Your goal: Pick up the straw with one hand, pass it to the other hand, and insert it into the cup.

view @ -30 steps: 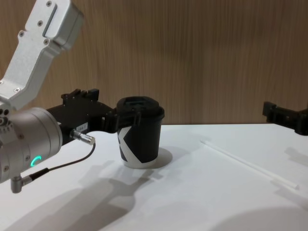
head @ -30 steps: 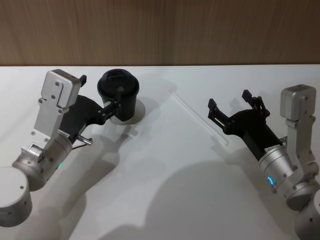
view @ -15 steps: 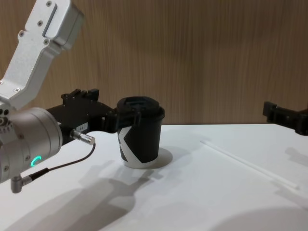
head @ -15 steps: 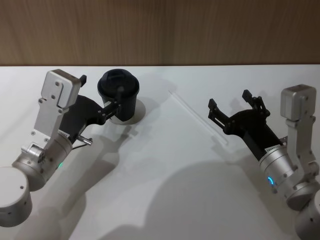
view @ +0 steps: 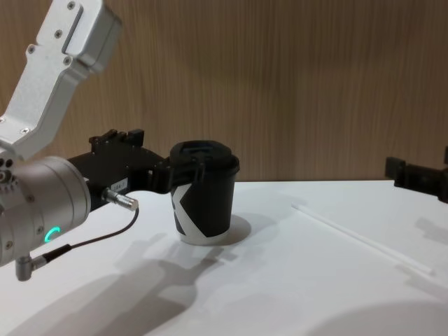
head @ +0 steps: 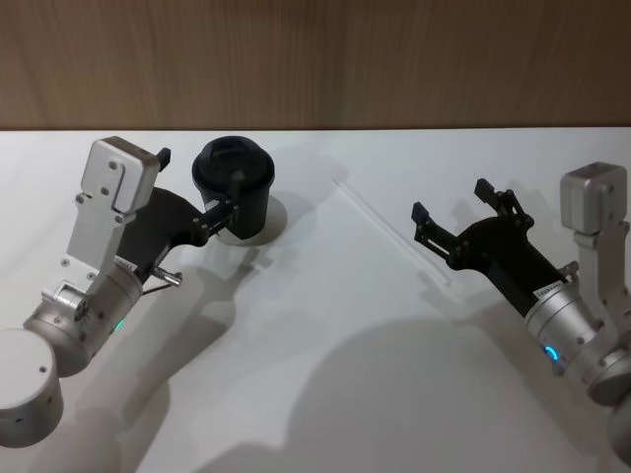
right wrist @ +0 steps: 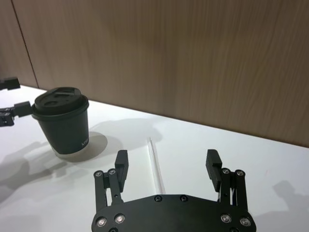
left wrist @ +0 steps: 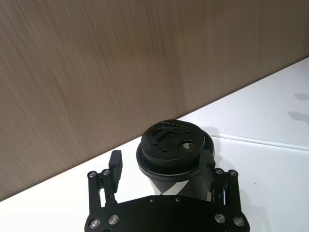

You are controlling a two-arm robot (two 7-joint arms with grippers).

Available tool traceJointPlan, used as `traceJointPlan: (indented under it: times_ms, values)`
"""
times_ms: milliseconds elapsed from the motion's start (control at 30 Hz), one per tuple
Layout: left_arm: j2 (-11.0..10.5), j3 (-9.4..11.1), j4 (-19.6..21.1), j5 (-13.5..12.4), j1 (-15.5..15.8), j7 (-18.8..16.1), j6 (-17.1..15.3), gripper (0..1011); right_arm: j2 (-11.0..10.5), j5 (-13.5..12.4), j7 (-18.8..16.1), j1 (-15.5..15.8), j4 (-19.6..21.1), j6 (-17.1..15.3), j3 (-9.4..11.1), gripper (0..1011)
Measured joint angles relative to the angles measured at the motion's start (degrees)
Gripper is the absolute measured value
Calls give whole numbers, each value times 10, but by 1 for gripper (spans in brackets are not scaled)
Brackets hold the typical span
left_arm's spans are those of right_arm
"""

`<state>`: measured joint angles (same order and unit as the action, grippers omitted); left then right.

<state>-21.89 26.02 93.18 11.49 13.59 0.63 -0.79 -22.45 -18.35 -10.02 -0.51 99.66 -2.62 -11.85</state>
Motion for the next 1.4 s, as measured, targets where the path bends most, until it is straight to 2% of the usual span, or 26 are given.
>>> traceJointPlan:
  times_ms: [167, 500, 867, 1400]
  values:
    - [0, 0, 0, 0, 0, 0, 0, 1000, -15, -8, -33, -11, -17, -1, 3, 1001]
    - [0, 0, 0, 0, 0, 0, 0, 1000, -33, -8, -76, -31, -45, -2, -2, 1001]
    - [0, 0, 0, 0, 0, 0, 0, 1000, -44, 1, -106, -57, -78, -7, -14, 1001]
    - [0, 0, 0, 0, 0, 0, 0, 1000, -52, -1, -135, -97, -132, -12, -27, 1001]
